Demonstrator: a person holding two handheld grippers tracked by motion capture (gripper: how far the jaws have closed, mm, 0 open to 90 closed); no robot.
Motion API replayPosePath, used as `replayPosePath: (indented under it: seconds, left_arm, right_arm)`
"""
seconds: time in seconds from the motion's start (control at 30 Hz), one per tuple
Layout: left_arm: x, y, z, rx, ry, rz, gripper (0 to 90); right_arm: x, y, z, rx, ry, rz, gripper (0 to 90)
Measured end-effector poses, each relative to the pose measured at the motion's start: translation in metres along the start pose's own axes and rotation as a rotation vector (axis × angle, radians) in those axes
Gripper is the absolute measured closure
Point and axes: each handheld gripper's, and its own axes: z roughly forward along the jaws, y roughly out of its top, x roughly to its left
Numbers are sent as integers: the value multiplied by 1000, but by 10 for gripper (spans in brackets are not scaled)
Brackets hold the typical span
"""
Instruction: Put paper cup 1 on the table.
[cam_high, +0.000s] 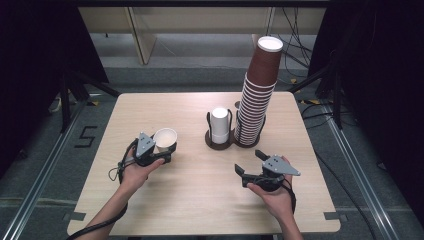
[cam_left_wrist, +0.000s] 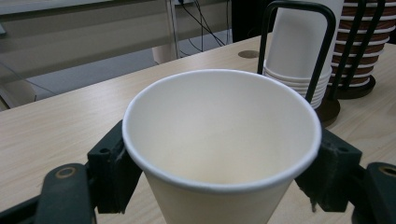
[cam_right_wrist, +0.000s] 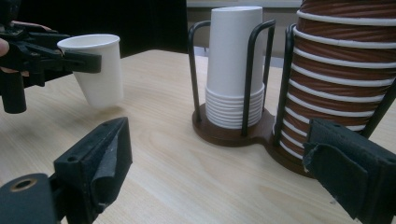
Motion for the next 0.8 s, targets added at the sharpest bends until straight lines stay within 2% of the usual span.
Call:
replayPosePath:
  seconds: [0.03,0.07,0.1,0.13,0.3,0.33,0.37,0.47,0.57,0.67,0.7,0.8]
  left_arm:
    - [0,-1,1,-8,-3,-4,234]
    - [0,-1,0,4,3,-2,233]
    - [0,-3,1,7,1,-6,233]
    - [0,-3,1,5,2,-8,232]
    - [0,-7,1,12,5,-7,231]
    - [0,-8,2,9,3,-9,229]
    - [0,-9,2,17,6,-11,228]
    - [0,-11,2,17,7,-17,225]
    - [1,-13,2,22,7,-23,221]
    - [1,-15,2,24,2,-29,216]
    - [1,-15,2,26,0,-28,216]
    - [1,-17,3,21,-4,-32,213]
  right_arm:
    - [0,0,0,-1,-1,-2,90]
    - [1,0,-1,5,-7,17,90]
    - [0,0,0,0,-3,-3,90]
    - [1,0,0,4,-5,10,90]
    - [2,0,-1,19,-9,12,91]
    - [1,0,0,3,-18,-18,90]
    - [2,0,1,-2,-3,3,90]
    - [3,0,1,-2,-2,16,90]
    - [2,1,0,14,-9,3,91]
    - [2,0,1,-2,4,11,91]
    - [2,1,-1,18,-6,6,91]
    - [2,1,-1,16,-6,8,90]
